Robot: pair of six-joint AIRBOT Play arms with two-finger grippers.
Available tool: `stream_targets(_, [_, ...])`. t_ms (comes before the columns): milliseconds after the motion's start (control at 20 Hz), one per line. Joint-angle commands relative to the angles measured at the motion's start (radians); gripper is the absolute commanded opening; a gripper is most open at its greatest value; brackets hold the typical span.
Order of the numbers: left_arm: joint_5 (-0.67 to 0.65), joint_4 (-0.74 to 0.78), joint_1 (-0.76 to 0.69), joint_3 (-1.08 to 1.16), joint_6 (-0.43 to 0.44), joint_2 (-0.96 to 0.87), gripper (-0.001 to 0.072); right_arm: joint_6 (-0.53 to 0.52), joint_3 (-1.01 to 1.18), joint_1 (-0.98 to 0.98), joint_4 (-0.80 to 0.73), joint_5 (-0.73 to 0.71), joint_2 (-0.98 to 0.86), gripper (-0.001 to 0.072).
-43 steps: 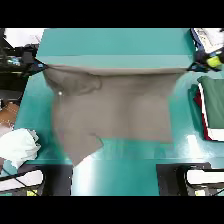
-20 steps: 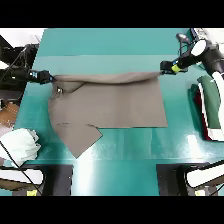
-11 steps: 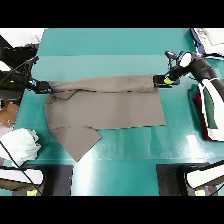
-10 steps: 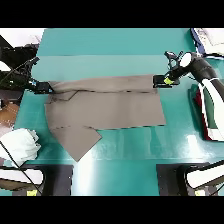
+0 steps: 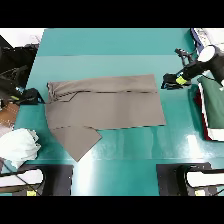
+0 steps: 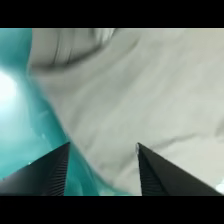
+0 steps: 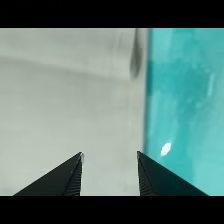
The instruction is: Fold the shirts.
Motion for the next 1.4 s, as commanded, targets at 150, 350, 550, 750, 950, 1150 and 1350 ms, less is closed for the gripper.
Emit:
stream_targets(150, [0.103,-0.032,0.017,-0.515,-0.131,0.372,0.0500,-0.061,-0.196,-0.027,0.139,-0.092,0.140,0.0391])
stream_targets(350, [0.114,-0.067,0.017,-0.684,-0.142,0.468,0.0501,-0.088,-0.208,-0.027,0.217,-0.099,0.138,0.0390])
stream_targets(550, [0.170,-0.065,0.017,-0.746,-0.147,0.468,0.0501,-0.094,-0.208,-0.026,0.247,-0.097,0.138,0.0390])
stream_targets(750, [0.237,-0.126,0.017,-0.770,-0.150,0.463,0.0500,-0.094,-0.208,-0.027,0.247,-0.095,0.138,0.0390])
stream_targets(950, [0.275,-0.152,0.017,-0.771,-0.147,0.463,0.0499,-0.094,-0.208,-0.027,0.247,-0.095,0.138,0.0390])
stream_targets(1150, [0.280,-0.152,0.017,-0.771,-0.146,0.463,0.0388,-0.094,-0.208,-0.027,0.247,-0.095,0.138,0.0390])
stream_targets(1350, [0.279,-0.151,0.017,-0.771,-0.134,0.463,0.0249,-0.093,-0.208,-0.027,0.247,-0.095,0.138,0.0390])
